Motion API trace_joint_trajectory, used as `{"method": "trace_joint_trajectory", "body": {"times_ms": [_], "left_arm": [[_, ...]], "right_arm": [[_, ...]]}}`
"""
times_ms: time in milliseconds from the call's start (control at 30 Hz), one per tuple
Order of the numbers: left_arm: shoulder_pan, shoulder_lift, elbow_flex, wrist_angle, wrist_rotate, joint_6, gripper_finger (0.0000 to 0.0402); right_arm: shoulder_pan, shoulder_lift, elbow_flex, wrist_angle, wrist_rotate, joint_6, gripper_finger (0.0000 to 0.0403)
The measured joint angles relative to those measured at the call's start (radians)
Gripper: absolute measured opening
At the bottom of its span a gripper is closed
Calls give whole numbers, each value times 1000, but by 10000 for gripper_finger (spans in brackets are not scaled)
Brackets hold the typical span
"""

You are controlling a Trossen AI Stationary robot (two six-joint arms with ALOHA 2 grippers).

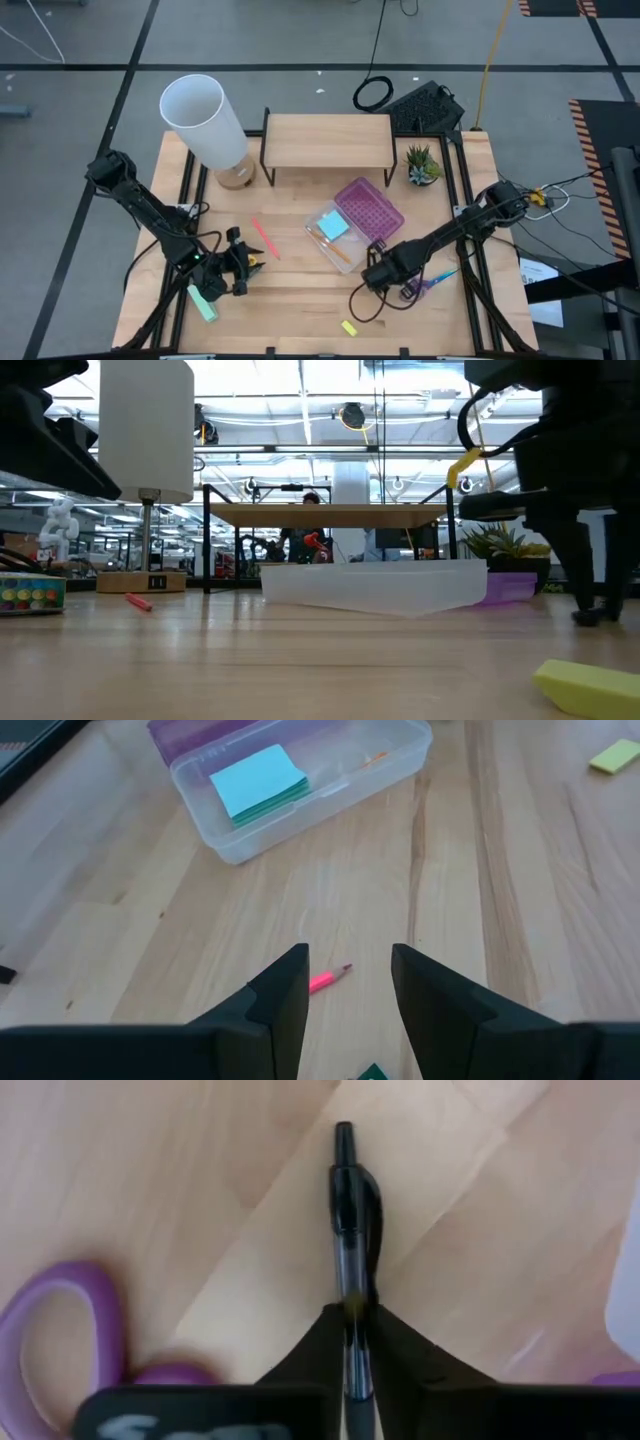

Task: Pack school essentials
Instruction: Put the pen into the transparent violet supply box

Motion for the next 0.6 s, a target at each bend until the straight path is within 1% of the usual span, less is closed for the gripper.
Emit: {"method": "trace_joint_trajectory", "body": {"times_ms": [133, 267, 367, 500, 600], "left_arm": [[0, 0, 0, 0, 1, -2, 150], [0, 0, 0, 0, 2, -3, 150], [0, 0, 0, 0, 2, -9, 150], [0, 0, 0, 0, 2, -29, 150], [0, 0, 0, 0, 2, -48, 150]], "right_arm": [[-8, -14, -3, 53, -49, 99, 18], [-4, -46, -3, 114, -65, 221, 34], [-5, -75, -3, 197, -59, 307, 34], [-15, -115, -3, 374, -52, 440, 22], [-48, -127, -3, 522, -50, 566, 21]]}}
